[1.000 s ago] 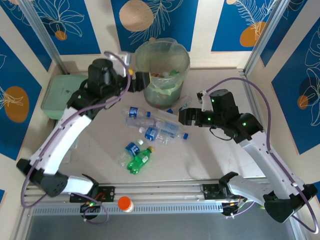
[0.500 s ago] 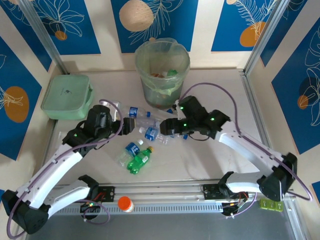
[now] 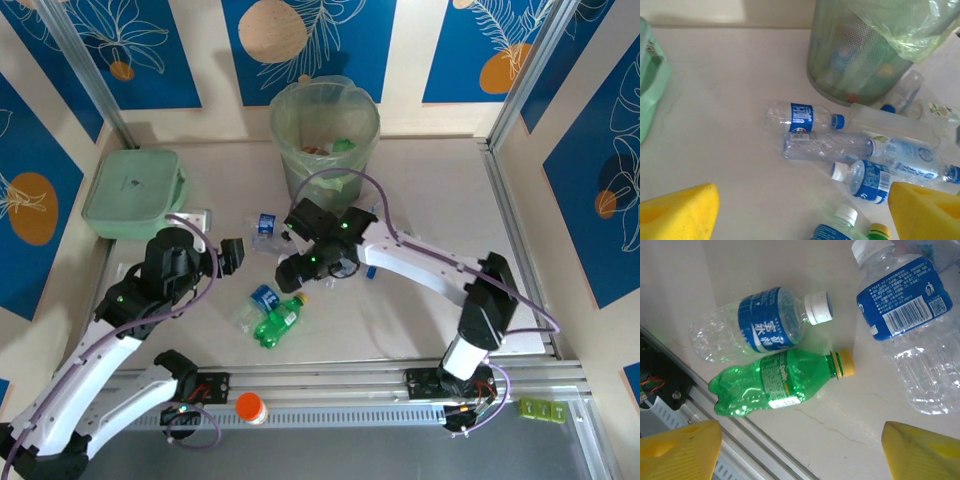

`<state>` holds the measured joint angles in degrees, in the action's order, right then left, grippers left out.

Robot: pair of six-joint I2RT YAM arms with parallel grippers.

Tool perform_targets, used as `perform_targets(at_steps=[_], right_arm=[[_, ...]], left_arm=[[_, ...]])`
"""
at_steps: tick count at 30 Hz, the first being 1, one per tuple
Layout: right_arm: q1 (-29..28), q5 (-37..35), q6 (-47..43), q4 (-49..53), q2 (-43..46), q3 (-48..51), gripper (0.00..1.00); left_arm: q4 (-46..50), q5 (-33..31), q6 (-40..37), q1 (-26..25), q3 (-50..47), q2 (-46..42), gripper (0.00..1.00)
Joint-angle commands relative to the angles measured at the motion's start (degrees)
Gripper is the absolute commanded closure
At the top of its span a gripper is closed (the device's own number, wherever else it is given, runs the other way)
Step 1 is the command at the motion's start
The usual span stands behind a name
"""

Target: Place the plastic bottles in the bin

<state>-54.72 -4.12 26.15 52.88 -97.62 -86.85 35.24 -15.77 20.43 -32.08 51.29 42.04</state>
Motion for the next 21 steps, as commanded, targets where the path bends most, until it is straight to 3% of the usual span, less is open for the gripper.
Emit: perform_targets(at_steps=[1, 6, 13, 21], right_arm=[[-0.88, 5.42, 5.63, 5.52, -2.73, -1.50, 0.16], [-1.66, 14.85, 18.68, 0.93, -7.42, -0.66, 0.20], [0.53, 17.22, 32.82, 3.22, -11.13, -2.39, 0.20], [1.38, 16.62, 53.65, -4.92, -5.83, 7.59, 0.22]], left_arm=[[0.68, -4.72, -1.35, -0.44, -0.29, -0.59, 0.12], [0.35, -5.63, -1.36, -0.26, -0.62, -2.13, 0.12], [0.26, -5.73, -1.55, -0.29, -0.68, -2.38, 0.12], [0.27, -6.82, -1.95, -0.25, -0.94, -3.24, 0.12]])
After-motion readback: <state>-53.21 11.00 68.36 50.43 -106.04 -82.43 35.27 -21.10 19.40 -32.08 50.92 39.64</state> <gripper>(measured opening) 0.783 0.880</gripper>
